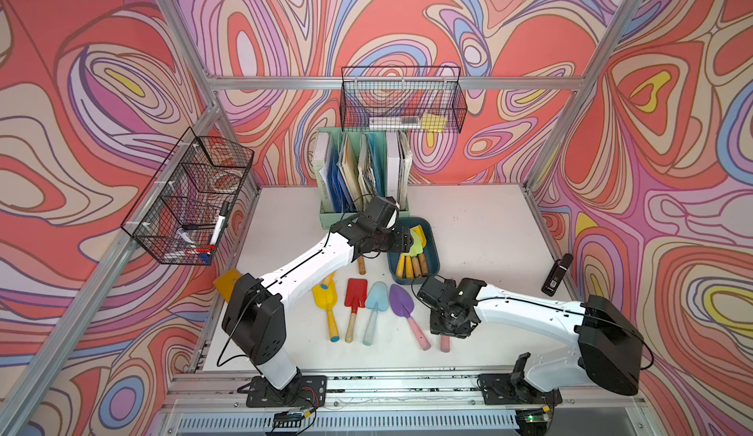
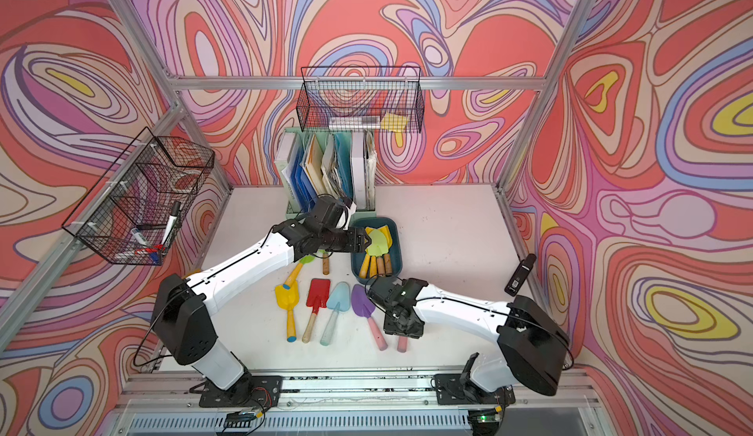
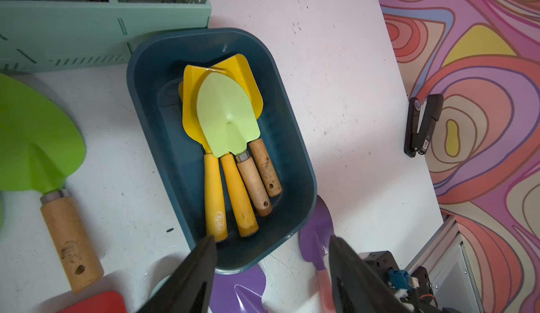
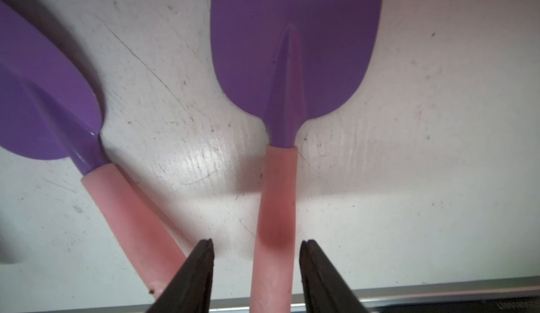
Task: Put the shovel into the storage box
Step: Pick up the shovel from the center of the board.
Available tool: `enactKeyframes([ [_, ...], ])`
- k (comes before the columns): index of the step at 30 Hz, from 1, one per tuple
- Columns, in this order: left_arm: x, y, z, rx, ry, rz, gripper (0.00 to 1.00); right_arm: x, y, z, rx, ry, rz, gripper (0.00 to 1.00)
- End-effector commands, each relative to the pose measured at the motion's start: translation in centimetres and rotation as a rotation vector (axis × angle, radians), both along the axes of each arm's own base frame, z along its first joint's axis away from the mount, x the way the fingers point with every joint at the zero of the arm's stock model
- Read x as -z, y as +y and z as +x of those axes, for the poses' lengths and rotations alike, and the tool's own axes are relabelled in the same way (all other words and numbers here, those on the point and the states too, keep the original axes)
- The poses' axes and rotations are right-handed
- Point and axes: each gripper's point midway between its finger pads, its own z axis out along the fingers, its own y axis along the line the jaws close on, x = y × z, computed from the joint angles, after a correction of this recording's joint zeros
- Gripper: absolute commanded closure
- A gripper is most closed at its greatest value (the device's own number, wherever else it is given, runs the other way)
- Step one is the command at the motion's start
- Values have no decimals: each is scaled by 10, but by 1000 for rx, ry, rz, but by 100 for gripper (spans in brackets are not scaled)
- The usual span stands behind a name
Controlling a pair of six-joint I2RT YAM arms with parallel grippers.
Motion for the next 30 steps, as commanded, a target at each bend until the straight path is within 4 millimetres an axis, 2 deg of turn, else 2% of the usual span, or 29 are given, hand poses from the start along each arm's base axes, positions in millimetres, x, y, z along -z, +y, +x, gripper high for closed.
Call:
enactKeyframes([
  [1,-16,-1,-4,4,-34,-41,33,7,3,-1,46,-17,-9,51],
  [13,-15,-3,-6,9,-32,-42,33,8,-11,-5,96,-41,-44,53],
  [19,-12,-5,-5,14,-21,-45,33,16,-11,-4,96,-34,-58,57],
  [30,-18,-9,-6,26,-28,-54,33,14,-12,0,88,-53,-72,86],
])
